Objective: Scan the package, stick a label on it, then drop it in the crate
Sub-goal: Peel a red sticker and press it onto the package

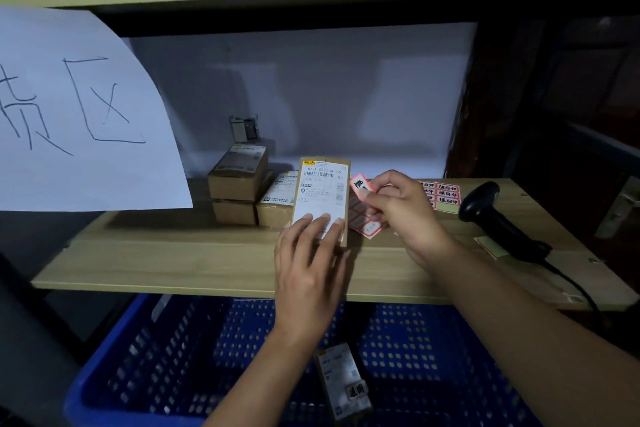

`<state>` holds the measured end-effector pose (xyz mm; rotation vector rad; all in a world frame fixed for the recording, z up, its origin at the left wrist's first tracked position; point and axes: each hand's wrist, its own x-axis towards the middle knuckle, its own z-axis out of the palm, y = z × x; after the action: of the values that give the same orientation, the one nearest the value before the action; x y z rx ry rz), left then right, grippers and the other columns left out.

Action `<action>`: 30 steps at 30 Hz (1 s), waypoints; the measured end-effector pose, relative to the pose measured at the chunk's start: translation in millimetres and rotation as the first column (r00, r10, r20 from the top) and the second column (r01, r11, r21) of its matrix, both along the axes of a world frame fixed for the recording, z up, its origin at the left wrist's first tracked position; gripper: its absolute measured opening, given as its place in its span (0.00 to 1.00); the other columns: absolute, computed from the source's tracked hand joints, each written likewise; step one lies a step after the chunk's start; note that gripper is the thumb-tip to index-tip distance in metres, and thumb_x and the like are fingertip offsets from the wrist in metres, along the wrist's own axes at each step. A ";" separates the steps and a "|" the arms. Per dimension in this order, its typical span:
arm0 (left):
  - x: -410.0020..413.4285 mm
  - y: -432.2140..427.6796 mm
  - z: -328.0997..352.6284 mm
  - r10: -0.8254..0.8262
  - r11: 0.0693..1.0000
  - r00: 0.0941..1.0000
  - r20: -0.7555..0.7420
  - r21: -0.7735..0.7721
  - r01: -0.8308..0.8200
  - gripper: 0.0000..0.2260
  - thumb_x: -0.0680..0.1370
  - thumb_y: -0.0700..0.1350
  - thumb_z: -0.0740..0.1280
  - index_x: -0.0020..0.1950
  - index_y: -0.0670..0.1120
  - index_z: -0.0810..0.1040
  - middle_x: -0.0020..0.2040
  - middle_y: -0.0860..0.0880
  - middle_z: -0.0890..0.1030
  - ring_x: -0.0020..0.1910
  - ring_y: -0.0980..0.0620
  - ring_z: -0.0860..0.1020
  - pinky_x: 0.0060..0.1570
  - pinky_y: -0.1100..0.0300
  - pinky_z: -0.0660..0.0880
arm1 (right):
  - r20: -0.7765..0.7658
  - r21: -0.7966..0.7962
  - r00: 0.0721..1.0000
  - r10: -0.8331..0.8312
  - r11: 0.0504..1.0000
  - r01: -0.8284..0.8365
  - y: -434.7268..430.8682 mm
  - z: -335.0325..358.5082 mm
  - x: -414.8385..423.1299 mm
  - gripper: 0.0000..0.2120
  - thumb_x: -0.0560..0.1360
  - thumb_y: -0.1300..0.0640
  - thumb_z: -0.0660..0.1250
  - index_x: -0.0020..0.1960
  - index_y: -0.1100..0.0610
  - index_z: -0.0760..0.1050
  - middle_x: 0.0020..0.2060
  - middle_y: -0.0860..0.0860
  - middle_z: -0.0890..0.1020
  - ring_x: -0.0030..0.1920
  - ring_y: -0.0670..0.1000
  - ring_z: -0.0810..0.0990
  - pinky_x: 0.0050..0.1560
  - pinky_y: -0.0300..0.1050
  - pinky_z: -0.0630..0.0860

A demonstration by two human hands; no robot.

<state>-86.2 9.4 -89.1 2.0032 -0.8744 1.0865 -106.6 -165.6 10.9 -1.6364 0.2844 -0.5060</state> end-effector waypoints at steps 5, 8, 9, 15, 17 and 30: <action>-6.9 -0.7 8.0 -0.075 0.986 0.996 -0.057 -0.154 0.066 0.34 0.77 0.41 0.77 0.79 0.45 0.64 0.74 0.46 0.69 0.74 0.44 0.72 0.75 0.41 0.74 | -0.024 0.049 0.970 0.243 0.969 -0.242 39.1 22.7 -32.0 0.11 0.73 0.71 0.75 0.47 0.60 0.75 0.30 0.54 0.82 0.26 0.47 0.77 0.29 0.35 0.74; -9.6 2.9 9.8 -0.098 0.978 0.993 -0.068 -0.190 0.083 0.37 0.76 0.40 0.78 0.81 0.47 0.63 0.74 0.46 0.67 0.74 0.43 0.72 0.77 0.50 0.72 | -0.112 -0.023 0.977 0.183 0.982 -0.187 43.7 25.9 -33.6 0.19 0.70 0.71 0.77 0.50 0.58 0.70 0.32 0.55 0.85 0.24 0.46 0.77 0.25 0.36 0.72; -10.0 3.7 9.6 -0.091 0.980 0.994 -0.055 -0.181 0.080 0.36 0.76 0.40 0.78 0.80 0.45 0.64 0.74 0.45 0.67 0.74 0.43 0.72 0.77 0.50 0.72 | -0.127 -0.035 0.976 0.176 0.983 -0.182 42.9 26.9 -32.6 0.20 0.70 0.70 0.78 0.50 0.58 0.69 0.33 0.54 0.85 0.24 0.47 0.77 0.26 0.37 0.72; -7.6 8.0 9.5 -0.067 0.981 0.998 0.004 -0.181 0.067 0.29 0.75 0.40 0.78 0.74 0.36 0.76 0.72 0.44 0.69 0.72 0.40 0.76 0.72 0.41 0.77 | -0.186 -0.196 0.976 0.113 0.969 -0.150 39.7 31.1 -29.1 0.27 0.66 0.62 0.83 0.55 0.57 0.69 0.28 0.46 0.84 0.24 0.38 0.78 0.31 0.40 0.71; -7.5 10.7 13.1 -0.045 0.979 0.999 0.022 -0.197 0.049 0.28 0.75 0.41 0.78 0.73 0.36 0.77 0.72 0.44 0.70 0.72 0.40 0.76 0.74 0.45 0.77 | -0.233 -0.107 0.960 0.156 0.977 -0.185 40.6 27.3 -31.0 0.32 0.67 0.55 0.83 0.63 0.55 0.69 0.41 0.47 0.87 0.38 0.42 0.84 0.37 0.40 0.78; -57.5 60.3 29.9 0.046 0.995 0.985 0.168 0.082 -0.060 0.27 0.77 0.56 0.78 0.63 0.34 0.83 0.65 0.37 0.83 0.69 0.38 0.80 0.72 0.46 0.78 | -0.255 0.195 0.919 0.300 0.947 -0.255 63.5 13.2 -90.2 0.25 0.72 0.63 0.78 0.65 0.59 0.72 0.54 0.57 0.90 0.53 0.61 0.89 0.60 0.63 0.82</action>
<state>-143.8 69.7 -59.1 2.0385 -0.9738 1.2804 -196.8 -102.1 24.1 -1.5589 0.2875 -0.0296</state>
